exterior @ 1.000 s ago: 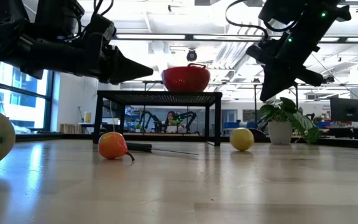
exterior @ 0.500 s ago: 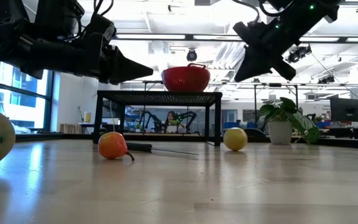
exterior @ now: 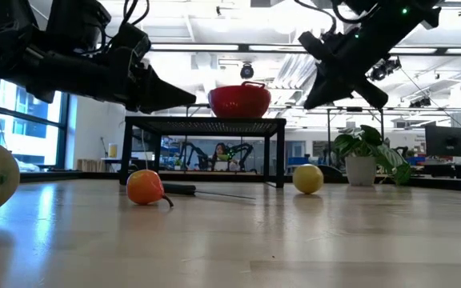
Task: Pick & Place Fruit
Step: Put the lemon into the colander on the shelf
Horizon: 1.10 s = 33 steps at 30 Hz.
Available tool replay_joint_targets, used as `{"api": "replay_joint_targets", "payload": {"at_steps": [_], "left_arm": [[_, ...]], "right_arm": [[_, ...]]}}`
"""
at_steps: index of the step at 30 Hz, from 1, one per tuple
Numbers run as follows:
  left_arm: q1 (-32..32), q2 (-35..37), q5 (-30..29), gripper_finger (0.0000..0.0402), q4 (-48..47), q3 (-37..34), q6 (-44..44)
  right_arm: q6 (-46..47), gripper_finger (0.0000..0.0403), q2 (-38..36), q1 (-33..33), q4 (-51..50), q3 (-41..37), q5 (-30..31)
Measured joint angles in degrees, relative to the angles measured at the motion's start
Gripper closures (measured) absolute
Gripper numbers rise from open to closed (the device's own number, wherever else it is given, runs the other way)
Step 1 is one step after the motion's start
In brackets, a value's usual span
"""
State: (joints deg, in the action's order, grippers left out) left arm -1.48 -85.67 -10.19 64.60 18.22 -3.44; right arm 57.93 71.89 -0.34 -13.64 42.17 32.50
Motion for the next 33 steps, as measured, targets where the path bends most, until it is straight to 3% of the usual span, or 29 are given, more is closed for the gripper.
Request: {"api": "replay_joint_targets", "payload": {"at_steps": [8, 15, 18, 22, 26, 33], "left_arm": [[0.0, 0.0, 0.01, 0.0402, 0.0, 0.0, -0.04], [0.0, 0.0, 0.02, 0.0402, 0.02, 0.0, -0.37], [0.0, 0.0, 0.02, 0.0402, 0.41, 0.0, -0.82], [0.0, 0.0, 0.02, 0.0402, 0.4, 0.02, -0.83], [0.0, 0.0, 0.01, 0.0402, -0.01, 0.02, -1.84], [0.0, 0.0, 0.01, 0.0402, -0.04, 0.04, -2.64]], "right_arm": [[-1.4, 0.04, -0.11, -0.02, -0.6, 4.4, -6.56], [-15.69, 0.04, -0.17, -0.08, 3.29, 9.88, -11.05], [-10.16, 0.04, -0.14, -0.83, -1.57, 12.51, -13.44], [-3.73, 0.04, 3.32, 0.41, -17.75, 18.2, -6.94], [7.74, 0.04, 7.02, 1.38, -31.52, 22.77, -5.31], [15.96, 0.04, 12.52, 1.39, -40.44, 22.43, -12.48]]}}
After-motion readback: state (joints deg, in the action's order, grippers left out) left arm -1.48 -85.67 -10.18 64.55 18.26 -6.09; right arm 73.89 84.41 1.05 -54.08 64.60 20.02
